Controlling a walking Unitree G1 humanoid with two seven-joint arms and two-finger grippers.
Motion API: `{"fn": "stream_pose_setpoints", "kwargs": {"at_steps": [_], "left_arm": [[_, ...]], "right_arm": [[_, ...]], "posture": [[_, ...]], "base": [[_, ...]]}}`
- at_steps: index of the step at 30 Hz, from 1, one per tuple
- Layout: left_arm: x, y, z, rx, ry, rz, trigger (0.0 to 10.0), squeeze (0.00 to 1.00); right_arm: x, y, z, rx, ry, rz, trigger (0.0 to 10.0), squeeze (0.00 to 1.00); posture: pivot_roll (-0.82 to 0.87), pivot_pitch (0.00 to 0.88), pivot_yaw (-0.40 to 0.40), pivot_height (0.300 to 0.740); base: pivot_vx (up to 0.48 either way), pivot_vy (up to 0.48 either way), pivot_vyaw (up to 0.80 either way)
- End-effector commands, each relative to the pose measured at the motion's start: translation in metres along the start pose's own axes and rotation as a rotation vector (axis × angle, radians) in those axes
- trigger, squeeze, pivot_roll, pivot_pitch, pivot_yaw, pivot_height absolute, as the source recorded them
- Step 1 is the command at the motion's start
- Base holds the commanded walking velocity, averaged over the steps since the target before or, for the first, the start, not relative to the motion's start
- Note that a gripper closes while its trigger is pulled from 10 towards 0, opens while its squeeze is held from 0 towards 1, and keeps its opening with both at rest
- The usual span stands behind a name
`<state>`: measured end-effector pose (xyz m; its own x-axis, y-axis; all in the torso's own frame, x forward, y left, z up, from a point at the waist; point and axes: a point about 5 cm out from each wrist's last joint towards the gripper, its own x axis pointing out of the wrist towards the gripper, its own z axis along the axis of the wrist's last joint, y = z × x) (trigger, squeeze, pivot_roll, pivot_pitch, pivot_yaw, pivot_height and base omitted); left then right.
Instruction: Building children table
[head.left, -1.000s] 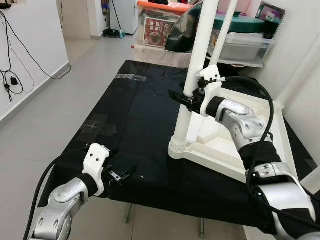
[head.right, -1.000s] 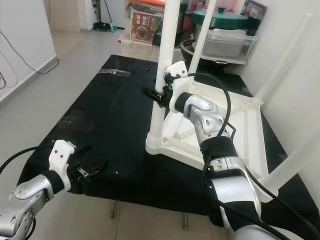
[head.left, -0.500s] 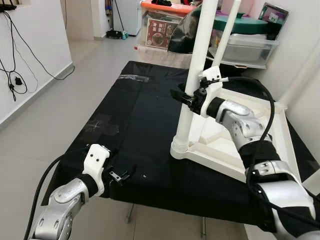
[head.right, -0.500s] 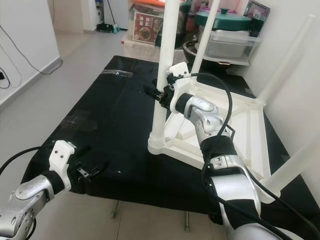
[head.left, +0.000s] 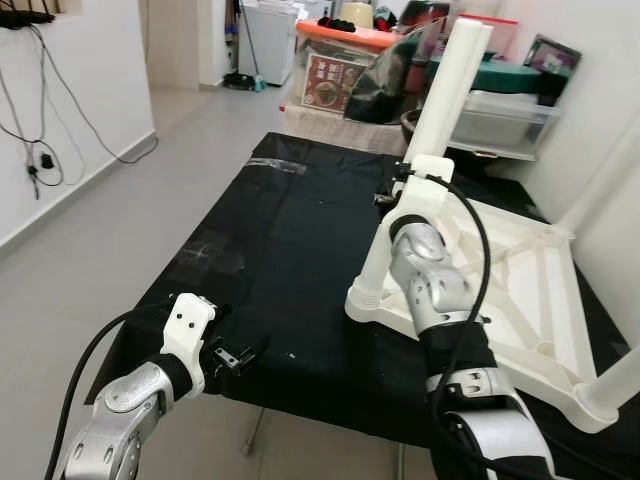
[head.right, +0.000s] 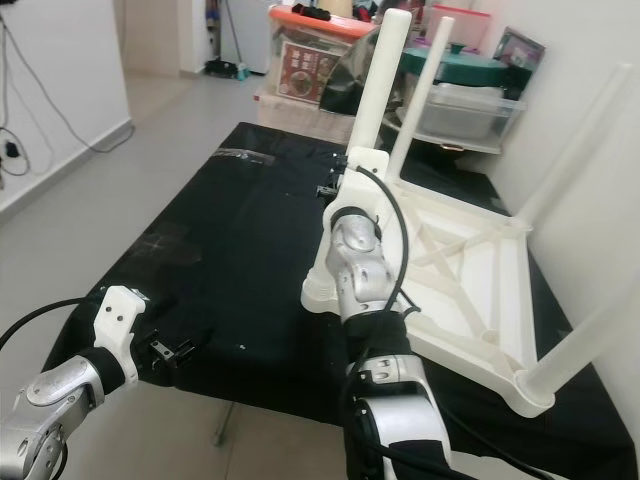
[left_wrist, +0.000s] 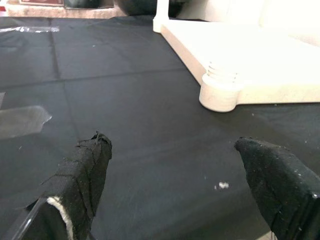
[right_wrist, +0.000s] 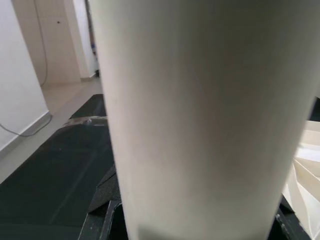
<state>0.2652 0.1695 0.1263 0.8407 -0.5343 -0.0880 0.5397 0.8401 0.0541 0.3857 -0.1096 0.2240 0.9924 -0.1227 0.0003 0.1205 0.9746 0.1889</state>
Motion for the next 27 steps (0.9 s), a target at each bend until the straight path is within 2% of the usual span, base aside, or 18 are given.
{"fn": "stream_pose_setpoints", "kwargs": {"at_steps": [1, 10, 11, 12, 13, 22, 23, 24, 27], "left_arm": [[0.005, -0.003, 0.000, -0.002, 0.003, -0.010, 10.0, 0.00], [0.005, -0.004, -0.002, -0.011, 0.002, 0.005, 10.0, 0.00], [0.005, -0.006, -0.003, -0.015, 0.002, 0.004, 10.0, 0.00], [0.005, -0.006, -0.003, -0.015, 0.002, 0.004, 10.0, 0.00], [0.005, -0.006, -0.003, -0.016, 0.004, 0.002, 10.0, 0.00], [0.006, -0.004, -0.002, -0.007, 0.006, -0.005, 10.0, 0.00], [0.007, -0.004, -0.002, -0.006, 0.006, -0.007, 10.0, 0.00], [0.007, -0.004, -0.002, -0.006, 0.005, -0.009, 10.0, 0.00], [0.007, -0.004, -0.002, -0.006, 0.006, -0.012, 10.0, 0.00]], "right_arm": [[-0.002, -0.011, -0.034, 0.033, 0.145, -0.070, 0.0, 0.00], [-0.007, -0.006, -0.037, 0.061, 0.178, -0.167, 0.0, 0.00], [-0.010, -0.005, -0.038, 0.069, 0.191, -0.185, 0.5, 0.00], [-0.010, -0.005, -0.038, 0.069, 0.191, -0.185, 0.5, 0.00], [-0.012, -0.004, -0.038, 0.067, 0.196, -0.166, 10.0, 0.00], [-0.011, -0.006, -0.023, 0.099, 0.162, -0.131, 10.0, 0.00], [-0.011, -0.006, -0.020, 0.104, 0.151, -0.127, 10.0, 0.62], [-0.012, -0.005, -0.017, 0.116, 0.139, -0.122, 10.0, 1.00], [-0.014, -0.003, -0.011, 0.131, 0.120, -0.112, 10.0, 1.00]], "posture": [[0.11, 0.000, -0.154, 0.740], [0.11, 0.000, -0.161, 0.740], [0.11, 0.000, -0.161, 0.740], [0.11, 0.000, -0.161, 0.740], [0.10, 0.000, -0.154, 0.740], [0.09, 0.000, -0.141, 0.740], [0.09, 0.000, -0.141, 0.740], [0.09, 0.000, -0.140, 0.740], [0.09, 0.000, -0.138, 0.740]], "base": [[0.000, 0.000, 0.00], [0.000, 0.000, 0.00], [0.000, 0.000, 0.00], [0.000, 0.000, 0.00], [0.000, 0.000, 0.00], [0.000, 0.000, 0.00], [0.000, 0.000, 0.00], [0.000, 0.000, 0.00], [0.000, 0.000, 0.00]]}}
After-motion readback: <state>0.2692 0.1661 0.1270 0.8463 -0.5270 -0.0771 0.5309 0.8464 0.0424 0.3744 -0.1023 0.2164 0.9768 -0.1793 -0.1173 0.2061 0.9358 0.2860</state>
